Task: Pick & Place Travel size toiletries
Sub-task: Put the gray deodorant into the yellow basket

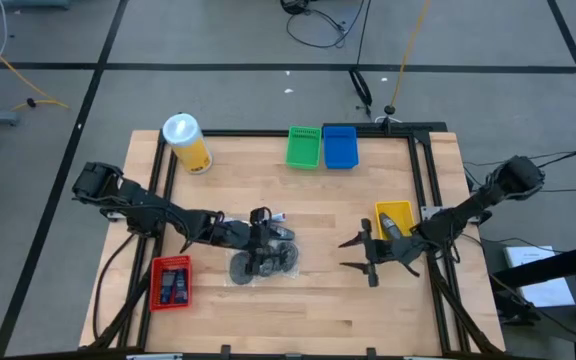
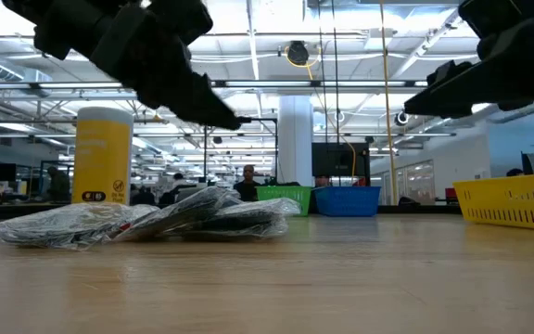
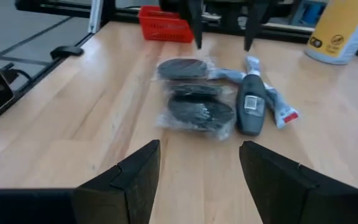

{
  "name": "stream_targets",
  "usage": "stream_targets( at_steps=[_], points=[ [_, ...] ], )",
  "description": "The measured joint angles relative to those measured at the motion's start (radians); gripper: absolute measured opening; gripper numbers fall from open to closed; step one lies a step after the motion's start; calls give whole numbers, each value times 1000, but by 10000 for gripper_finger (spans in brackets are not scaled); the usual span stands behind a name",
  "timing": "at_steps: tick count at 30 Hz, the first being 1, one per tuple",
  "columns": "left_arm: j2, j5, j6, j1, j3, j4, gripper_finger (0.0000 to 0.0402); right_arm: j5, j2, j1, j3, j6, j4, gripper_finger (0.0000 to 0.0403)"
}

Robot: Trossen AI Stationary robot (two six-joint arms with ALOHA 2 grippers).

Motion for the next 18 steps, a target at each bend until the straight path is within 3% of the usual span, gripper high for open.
stream_targets(
  at_steps=[8,18],
  points=[
    [27,-26,3,35,0,-183,269,1,69,-2,0,37,7,212],
    [141,12,31,79,2,-70,269,-1,98,-5,0,38,25,212]
  ],
)
